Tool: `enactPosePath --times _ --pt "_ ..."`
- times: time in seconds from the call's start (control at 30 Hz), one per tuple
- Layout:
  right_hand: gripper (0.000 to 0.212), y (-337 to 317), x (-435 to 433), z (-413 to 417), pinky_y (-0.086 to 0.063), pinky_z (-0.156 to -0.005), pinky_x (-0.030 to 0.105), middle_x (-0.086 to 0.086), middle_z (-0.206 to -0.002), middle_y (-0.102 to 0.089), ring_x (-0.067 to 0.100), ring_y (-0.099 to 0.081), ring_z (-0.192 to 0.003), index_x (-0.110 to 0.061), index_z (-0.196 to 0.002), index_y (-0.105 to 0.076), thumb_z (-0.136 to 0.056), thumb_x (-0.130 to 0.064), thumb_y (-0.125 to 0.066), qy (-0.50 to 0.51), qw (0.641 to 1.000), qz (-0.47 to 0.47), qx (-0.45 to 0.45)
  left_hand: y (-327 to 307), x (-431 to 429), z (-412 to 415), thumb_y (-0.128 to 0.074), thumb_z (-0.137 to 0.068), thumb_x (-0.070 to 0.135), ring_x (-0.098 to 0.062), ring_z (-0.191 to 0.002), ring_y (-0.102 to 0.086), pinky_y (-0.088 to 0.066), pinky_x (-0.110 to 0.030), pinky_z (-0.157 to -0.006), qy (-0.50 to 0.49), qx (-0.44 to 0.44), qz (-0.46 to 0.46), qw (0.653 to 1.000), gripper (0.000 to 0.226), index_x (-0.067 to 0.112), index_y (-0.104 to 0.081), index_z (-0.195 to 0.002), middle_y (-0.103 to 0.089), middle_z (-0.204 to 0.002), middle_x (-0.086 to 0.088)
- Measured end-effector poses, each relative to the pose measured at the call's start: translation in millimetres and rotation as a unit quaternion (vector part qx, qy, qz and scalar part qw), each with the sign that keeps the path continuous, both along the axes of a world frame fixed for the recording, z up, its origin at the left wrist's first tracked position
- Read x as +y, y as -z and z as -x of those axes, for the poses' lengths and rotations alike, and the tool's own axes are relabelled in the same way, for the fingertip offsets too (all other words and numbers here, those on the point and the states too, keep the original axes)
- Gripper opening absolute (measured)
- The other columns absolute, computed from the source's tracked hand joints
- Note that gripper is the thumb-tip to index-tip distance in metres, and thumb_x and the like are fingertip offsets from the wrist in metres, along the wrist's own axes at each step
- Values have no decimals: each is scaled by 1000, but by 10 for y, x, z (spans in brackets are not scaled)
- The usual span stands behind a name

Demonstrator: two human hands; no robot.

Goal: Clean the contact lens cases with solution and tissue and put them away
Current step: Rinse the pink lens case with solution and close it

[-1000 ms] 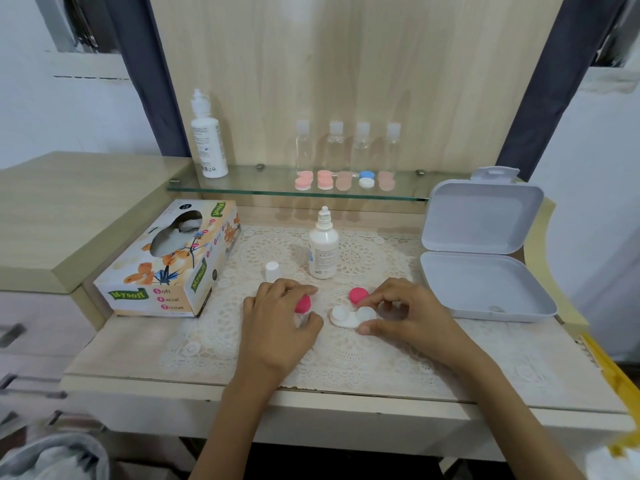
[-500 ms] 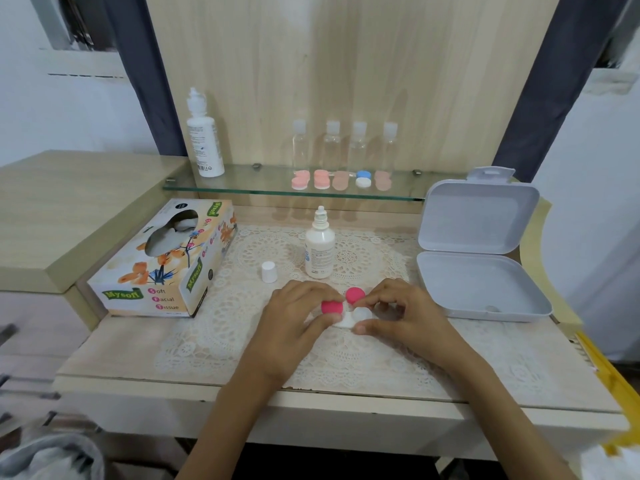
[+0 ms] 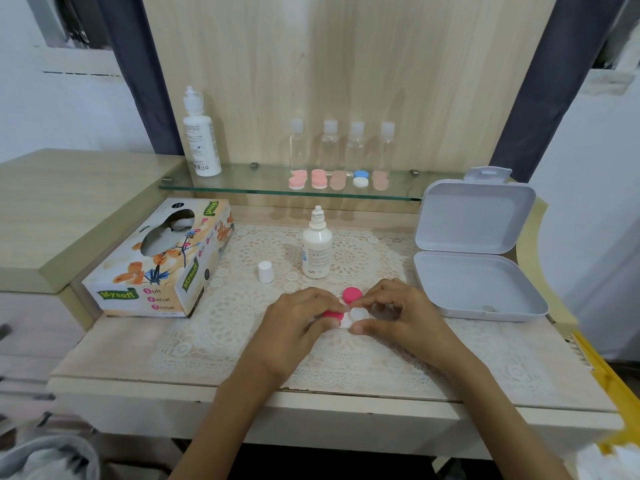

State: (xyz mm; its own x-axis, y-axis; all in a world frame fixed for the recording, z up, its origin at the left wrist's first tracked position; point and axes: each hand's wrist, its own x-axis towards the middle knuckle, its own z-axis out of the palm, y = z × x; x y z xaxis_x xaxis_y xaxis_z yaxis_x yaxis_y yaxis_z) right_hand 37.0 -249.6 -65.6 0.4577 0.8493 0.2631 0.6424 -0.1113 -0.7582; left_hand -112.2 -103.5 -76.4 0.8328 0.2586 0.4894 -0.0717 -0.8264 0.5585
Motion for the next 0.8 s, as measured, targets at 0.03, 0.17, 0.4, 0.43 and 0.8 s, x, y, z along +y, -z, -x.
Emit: enactPosePath --times 0.03,0.17,0.4,0.43,0.8 --pt "34 1 1 1 -41 -72 20 -8 -83 -62 8 -52 -83 -33 -95 -75 -63 -39 -83 -1 1000 0 0 -1 -5 4 -60 -85 29 0 -97 -58 -44 -14 -86 1 -2 1 1000 20 22 -71 -101 -66 -104 13" --pt "33 -4 14 4 -42 -73 21 -8 -82 -61 8 -52 -82 -34 -95 -74 -63 -40 -82 0 1000 -2 4 10 -13 -1 -49 -87 38 1 -99 -55 -43 -18 -86 -4 2 -16 1000 29 23 -70 -102 -64 -104 15" --pt "34 1 16 5 -42 -73 21 -7 -82 -62 8 -52 -82 -32 -94 -75 -62 -41 -82 0 1000 -5 3 31 6 -15 -56 -88 24 2 -102 -56 -45 -17 -88 8 11 -12 1000 22 24 -67 -107 -64 -108 17" --pt "35 1 15 6 -42 -72 21 -8 -82 -62 8 -52 -82 -32 -95 -75 -62 -41 -82 -2 1000 -5 3 27 4 -11 -57 -89 19 4 -102 -56 -43 -13 -88 9 15 1 1000 24 25 -65 -111 -63 -109 19" --pt "33 -4 12 12 -38 -70 13 -9 -83 -61 8 -52 -84 -38 -93 -73 -62 -42 -82 2 1000 -6 3 -4 -22 -1 -68 -81 38 4 -108 -46 -33 -13 -91 -39 48 48 997 50 35 -47 -127 -52 -108 21"
